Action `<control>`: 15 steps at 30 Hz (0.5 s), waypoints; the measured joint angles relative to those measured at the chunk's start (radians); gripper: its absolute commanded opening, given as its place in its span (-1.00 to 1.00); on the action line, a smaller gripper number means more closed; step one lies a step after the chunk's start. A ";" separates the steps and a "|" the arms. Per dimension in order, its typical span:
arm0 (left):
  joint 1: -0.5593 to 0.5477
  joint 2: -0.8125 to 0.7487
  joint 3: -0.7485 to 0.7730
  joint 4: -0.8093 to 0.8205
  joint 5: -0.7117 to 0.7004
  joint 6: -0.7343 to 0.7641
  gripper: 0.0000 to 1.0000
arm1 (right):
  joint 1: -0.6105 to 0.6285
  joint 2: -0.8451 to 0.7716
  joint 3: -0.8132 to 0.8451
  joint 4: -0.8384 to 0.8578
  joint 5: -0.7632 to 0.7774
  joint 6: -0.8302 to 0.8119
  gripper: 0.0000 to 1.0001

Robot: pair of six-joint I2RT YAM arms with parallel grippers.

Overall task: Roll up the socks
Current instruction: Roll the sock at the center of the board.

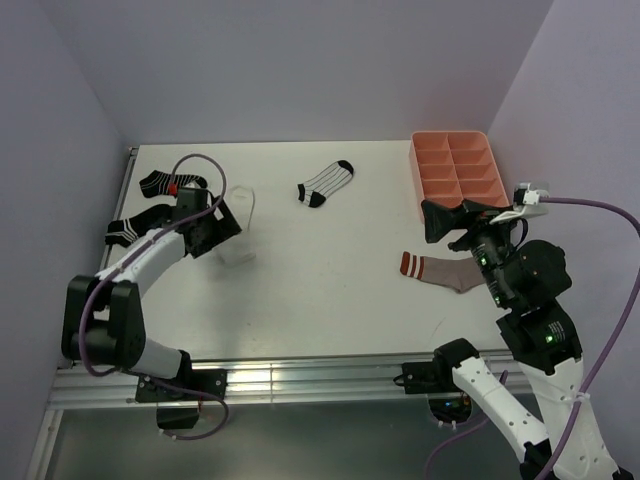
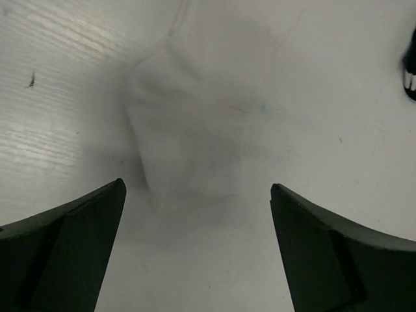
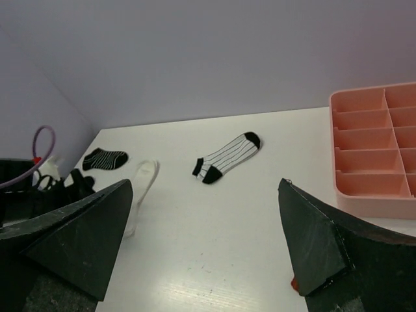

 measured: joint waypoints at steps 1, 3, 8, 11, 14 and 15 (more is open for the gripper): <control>0.000 0.027 0.000 0.013 0.005 -0.008 0.99 | 0.000 -0.005 -0.009 -0.002 -0.006 0.006 1.00; 0.000 0.093 0.001 0.039 0.010 -0.030 0.99 | 0.000 -0.014 -0.029 -0.003 -0.020 0.016 1.00; -0.014 0.210 0.001 0.085 0.020 -0.075 0.99 | 0.000 -0.031 -0.084 -0.006 -0.046 0.037 0.99; -0.061 0.231 0.022 0.116 0.003 -0.098 0.99 | 0.000 -0.030 -0.100 -0.009 -0.050 0.042 0.98; -0.129 0.260 0.035 0.153 -0.006 -0.139 0.99 | 0.000 -0.027 -0.104 -0.009 -0.054 0.046 0.97; -0.150 0.268 0.037 0.166 -0.006 -0.161 0.98 | 0.000 -0.026 -0.104 -0.009 -0.054 0.046 0.97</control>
